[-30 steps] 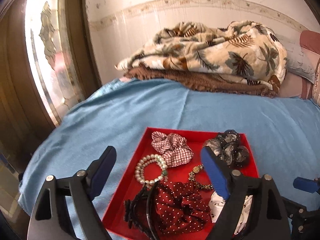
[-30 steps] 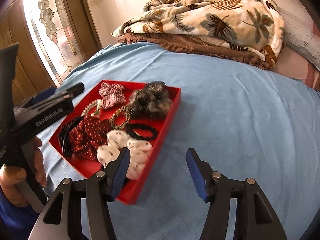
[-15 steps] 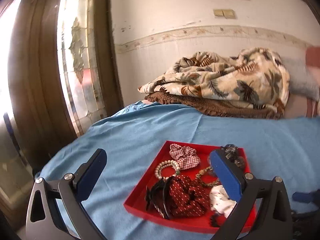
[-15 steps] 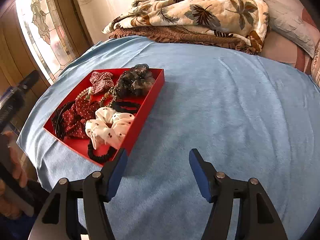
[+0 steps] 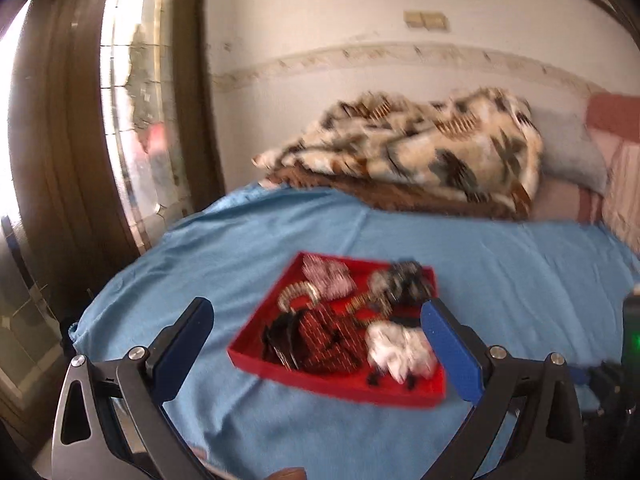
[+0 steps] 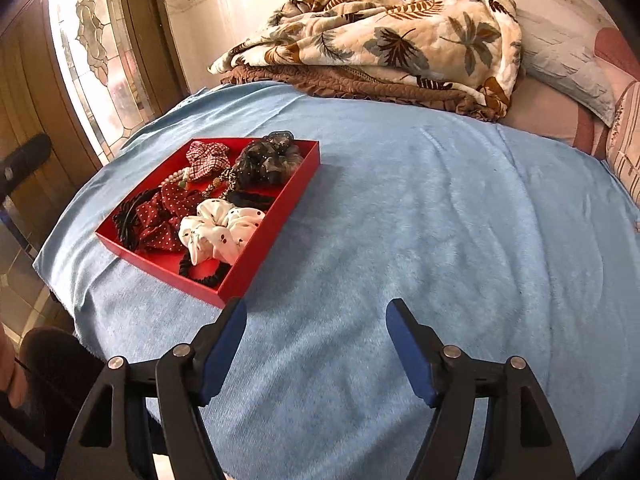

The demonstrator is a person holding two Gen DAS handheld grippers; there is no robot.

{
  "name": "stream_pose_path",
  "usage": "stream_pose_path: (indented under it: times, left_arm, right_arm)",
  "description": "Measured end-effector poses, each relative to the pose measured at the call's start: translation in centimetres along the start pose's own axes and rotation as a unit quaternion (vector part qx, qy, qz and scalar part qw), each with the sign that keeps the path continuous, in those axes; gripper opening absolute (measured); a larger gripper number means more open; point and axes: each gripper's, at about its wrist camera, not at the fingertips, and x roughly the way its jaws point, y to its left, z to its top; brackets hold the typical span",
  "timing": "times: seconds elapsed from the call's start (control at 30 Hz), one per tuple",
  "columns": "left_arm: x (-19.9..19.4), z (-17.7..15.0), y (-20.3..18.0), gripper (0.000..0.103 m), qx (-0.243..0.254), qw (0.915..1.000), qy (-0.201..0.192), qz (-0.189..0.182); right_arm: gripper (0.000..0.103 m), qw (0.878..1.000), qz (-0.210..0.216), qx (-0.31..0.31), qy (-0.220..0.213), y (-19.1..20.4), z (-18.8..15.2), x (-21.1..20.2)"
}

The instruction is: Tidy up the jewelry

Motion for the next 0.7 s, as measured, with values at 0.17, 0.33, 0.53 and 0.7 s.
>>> stream_pose_path:
  times: [0.17, 0.33, 0.53, 0.7]
  left_arm:
    - [-1.4, -1.0, -0.8, 0.103, 0.013, 0.9998, 0.009, -0.010]
    - [-1.4, -1.7, -0.6, 0.103, 0.004, 0.9993, 0.033, -0.018]
    - [-1.2, -2.4, -0.4, 0.103, -0.006, 0.9980, 0.058, -0.023]
    - [-1.0, -2.7, -0.3, 0.103, -0.010, 0.9972, 0.068, -0.030]
  right_arm:
    - [0.081, 1.000, -0.017, -0.003, -0.014, -0.4, -0.7, -1.2]
    - [0.083, 0.999, -0.031, -0.001, -0.019, -0.6, -1.3, -2.0]
    - [0.084, 0.999, -0.030, -0.011, -0.014, 0.2, -1.9, -2.3]
    - [0.085, 0.999, -0.036, -0.027, -0.017, 1.2, -2.3, -2.5]
